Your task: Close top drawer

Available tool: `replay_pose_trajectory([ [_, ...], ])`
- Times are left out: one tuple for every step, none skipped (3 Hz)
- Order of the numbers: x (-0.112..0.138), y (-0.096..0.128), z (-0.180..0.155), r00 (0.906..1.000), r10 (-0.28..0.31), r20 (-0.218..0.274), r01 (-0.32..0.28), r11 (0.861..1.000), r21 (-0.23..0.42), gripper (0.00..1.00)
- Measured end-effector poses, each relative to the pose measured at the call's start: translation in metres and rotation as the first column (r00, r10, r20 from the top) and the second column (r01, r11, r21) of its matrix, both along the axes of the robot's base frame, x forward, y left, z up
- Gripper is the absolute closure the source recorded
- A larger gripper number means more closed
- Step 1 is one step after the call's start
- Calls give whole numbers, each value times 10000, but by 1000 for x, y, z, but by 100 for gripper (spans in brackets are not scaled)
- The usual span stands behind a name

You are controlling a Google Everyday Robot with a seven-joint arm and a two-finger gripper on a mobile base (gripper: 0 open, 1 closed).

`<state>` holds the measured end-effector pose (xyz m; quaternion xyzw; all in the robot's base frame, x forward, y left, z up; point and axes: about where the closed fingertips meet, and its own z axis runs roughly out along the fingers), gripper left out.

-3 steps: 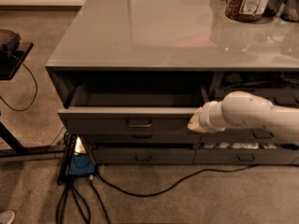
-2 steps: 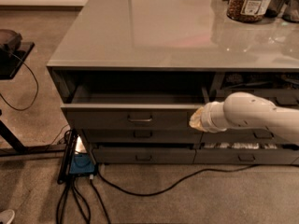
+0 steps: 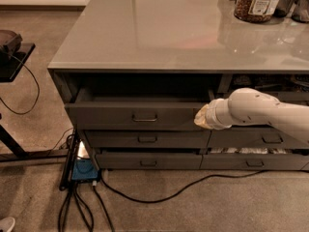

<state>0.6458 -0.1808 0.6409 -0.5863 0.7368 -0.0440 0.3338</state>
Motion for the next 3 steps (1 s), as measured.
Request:
replay_pose_trajectory([
  [0, 0, 0, 10000, 0, 0, 0, 10000, 0, 81],
  [0, 0, 0, 10000, 1, -1, -1, 10000, 0, 57],
  [0, 0, 0, 10000, 1, -1, -1, 10000, 0, 34],
])
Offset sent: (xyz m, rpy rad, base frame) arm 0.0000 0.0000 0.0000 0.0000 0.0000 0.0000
